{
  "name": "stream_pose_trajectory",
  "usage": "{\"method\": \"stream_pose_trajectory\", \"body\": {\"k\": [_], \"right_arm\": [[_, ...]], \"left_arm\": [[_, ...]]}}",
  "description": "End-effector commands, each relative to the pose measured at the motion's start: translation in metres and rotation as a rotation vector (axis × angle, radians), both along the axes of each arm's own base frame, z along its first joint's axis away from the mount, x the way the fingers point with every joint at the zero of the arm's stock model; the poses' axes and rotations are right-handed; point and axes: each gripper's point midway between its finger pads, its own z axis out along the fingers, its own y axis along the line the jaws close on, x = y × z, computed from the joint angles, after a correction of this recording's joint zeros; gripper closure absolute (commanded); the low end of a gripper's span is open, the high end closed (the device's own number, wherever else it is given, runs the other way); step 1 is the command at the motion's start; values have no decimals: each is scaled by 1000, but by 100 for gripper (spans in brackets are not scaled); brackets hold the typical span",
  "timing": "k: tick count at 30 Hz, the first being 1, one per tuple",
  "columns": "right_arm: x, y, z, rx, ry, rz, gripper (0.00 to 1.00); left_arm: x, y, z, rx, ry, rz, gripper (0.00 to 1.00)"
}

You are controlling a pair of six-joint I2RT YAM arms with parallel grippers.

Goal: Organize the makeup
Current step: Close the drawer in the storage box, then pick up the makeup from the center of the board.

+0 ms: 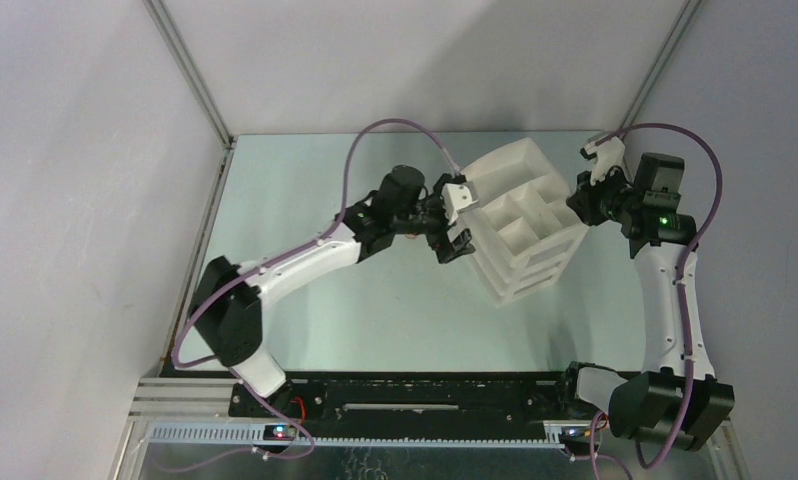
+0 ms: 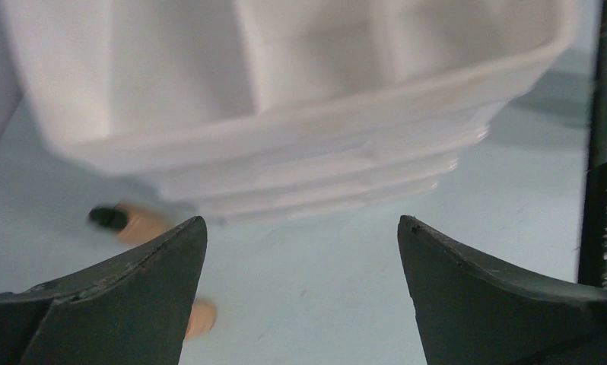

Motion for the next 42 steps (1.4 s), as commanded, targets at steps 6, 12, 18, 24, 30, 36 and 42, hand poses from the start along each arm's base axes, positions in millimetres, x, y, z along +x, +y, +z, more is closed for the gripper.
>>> {"method": "stream_pose_trajectory", "body": {"k": [6,12,18,24,30,36,42], "right_arm": [[-9,19,0,11,41,18,54],[-10,13,15,-2,-12,-31,38],[-19,15,25,7,-39,-41,33],[-26,15,38,0,-82,-45,33],[-35,13,40,-17,-88,-46,33],[-40,13,44,-26,-101,-49,34],[-44,12,51,-32,-126,-52,34]], "left_arm": [[65,109,-38,264,20,375,0],[102,123,-55,344,84,438,0],[122,115,-68,370,118,433,12],[129,103,-77,372,172,405,27],[130,96,-92,385,245,386,38],[135,96,-99,379,279,398,43],[136,96,-105,373,316,389,50]]}}
